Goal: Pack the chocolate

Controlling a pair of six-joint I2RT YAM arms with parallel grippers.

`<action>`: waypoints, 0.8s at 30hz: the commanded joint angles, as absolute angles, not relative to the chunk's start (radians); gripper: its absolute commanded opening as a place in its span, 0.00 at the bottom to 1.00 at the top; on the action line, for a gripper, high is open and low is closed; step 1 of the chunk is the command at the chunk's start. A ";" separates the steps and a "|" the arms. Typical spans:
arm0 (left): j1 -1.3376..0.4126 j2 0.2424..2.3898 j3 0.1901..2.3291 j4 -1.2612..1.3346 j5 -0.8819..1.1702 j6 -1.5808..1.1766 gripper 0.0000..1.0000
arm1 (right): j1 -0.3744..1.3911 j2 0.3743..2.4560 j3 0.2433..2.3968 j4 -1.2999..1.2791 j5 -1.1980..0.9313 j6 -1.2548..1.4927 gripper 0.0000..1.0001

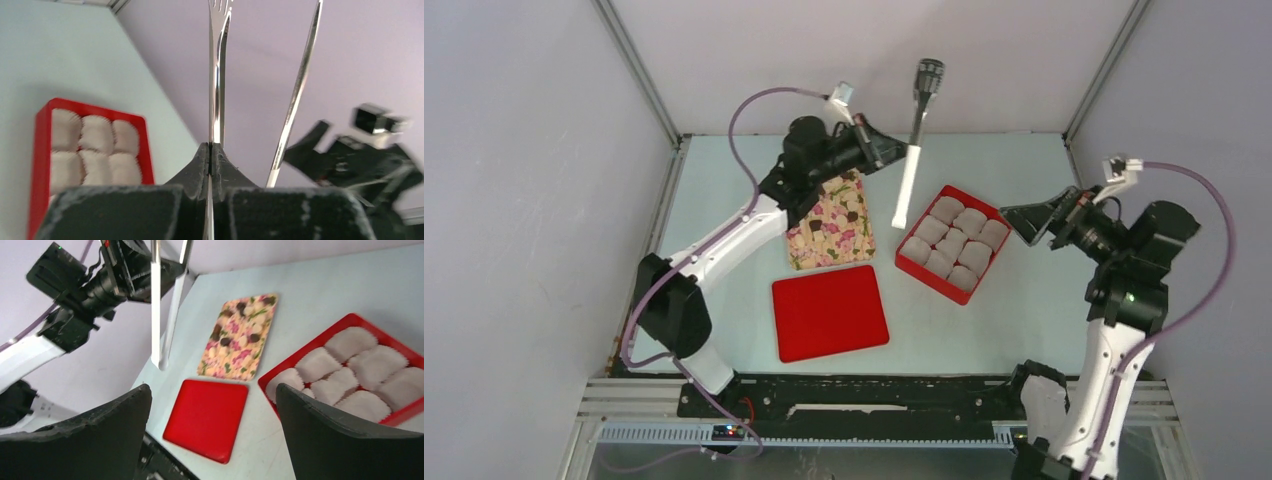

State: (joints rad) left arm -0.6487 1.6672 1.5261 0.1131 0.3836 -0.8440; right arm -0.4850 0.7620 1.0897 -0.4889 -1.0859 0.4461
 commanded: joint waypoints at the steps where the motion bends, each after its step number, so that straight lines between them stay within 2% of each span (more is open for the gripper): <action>1: -0.568 1.588 1.322 0.614 0.529 -1.288 0.00 | -0.357 0.816 1.054 -0.151 -1.094 0.600 0.97; 3: -0.540 1.565 1.245 0.712 0.495 -1.373 0.00 | -0.310 0.874 1.057 -0.069 -1.108 0.651 0.96; 9: -0.508 1.534 1.147 0.692 0.451 -1.428 0.00 | -0.157 1.041 1.089 0.067 -1.092 0.764 0.97; 14: -0.508 1.545 1.136 0.667 0.457 -1.434 0.00 | 0.029 1.173 1.171 -0.090 -1.017 0.587 0.98; 24: -0.508 1.595 1.177 0.611 0.443 -1.331 0.00 | 0.274 1.402 1.318 -0.122 -0.989 0.531 0.97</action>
State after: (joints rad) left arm -0.5072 1.6043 1.1481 0.5793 0.4480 -1.3750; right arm 0.2111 1.3552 1.2285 -0.1215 -1.0077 0.5777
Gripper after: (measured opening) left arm 0.011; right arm 0.985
